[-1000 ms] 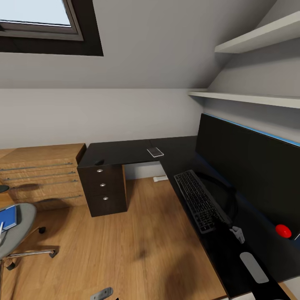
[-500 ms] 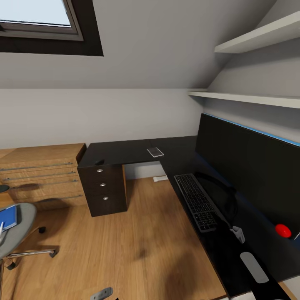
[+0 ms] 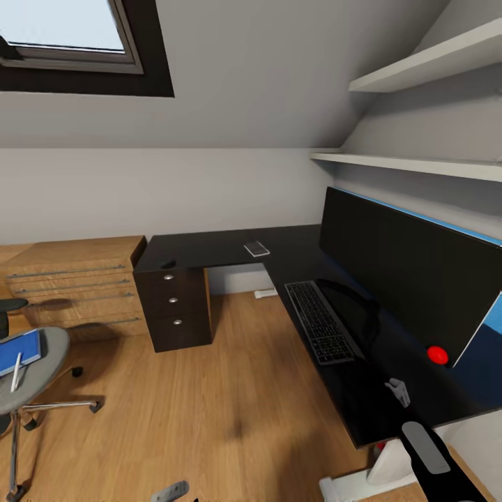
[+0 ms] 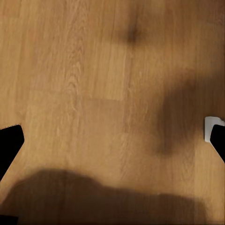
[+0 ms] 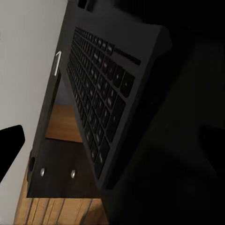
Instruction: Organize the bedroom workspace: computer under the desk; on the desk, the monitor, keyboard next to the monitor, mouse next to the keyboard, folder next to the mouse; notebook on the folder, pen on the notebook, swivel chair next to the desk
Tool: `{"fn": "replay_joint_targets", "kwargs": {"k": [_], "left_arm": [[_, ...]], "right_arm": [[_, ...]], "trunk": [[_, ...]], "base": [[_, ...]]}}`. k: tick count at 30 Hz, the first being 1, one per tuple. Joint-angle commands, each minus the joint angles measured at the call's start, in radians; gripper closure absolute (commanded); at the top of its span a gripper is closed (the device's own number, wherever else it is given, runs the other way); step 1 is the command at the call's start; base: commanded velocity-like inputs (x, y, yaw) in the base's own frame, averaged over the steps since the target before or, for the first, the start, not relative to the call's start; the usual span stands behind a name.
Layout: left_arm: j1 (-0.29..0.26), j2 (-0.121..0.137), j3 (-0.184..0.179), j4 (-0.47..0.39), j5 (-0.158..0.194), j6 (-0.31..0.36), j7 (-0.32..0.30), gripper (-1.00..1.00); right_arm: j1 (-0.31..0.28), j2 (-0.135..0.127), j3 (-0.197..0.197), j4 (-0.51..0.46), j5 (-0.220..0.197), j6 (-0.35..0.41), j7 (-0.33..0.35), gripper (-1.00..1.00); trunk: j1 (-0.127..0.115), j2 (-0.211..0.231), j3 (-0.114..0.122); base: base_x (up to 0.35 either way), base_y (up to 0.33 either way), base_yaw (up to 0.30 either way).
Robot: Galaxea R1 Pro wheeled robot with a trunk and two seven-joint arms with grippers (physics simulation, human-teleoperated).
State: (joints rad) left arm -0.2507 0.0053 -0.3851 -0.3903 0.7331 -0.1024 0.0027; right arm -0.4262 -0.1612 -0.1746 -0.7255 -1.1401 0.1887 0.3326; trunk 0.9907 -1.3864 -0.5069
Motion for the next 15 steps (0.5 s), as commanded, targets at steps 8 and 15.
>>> {"fn": "replay_joint_targets", "kwargs": {"k": [8, 15], "left_arm": [[-0.001, 0.001, -0.006, 0.001, 0.009, -0.005, 0.0, -1.0], [-0.001, 0.001, -0.006, 0.001, 0.009, -0.006, 0.0, -1.0]], "right_arm": [[0.0, 0.001, -0.002, -0.005, 0.014, 0.009, 0.005, -1.0], [0.0, 0.003, 0.08, -0.049, 0.07, 0.008, 0.036, -1.0]], "trunk": [[0.0, -0.001, -0.001], [0.0, -0.001, -0.001]], "base": [[-0.048, -0.013, 0.0], [-0.004, 0.009, 0.0]]}}
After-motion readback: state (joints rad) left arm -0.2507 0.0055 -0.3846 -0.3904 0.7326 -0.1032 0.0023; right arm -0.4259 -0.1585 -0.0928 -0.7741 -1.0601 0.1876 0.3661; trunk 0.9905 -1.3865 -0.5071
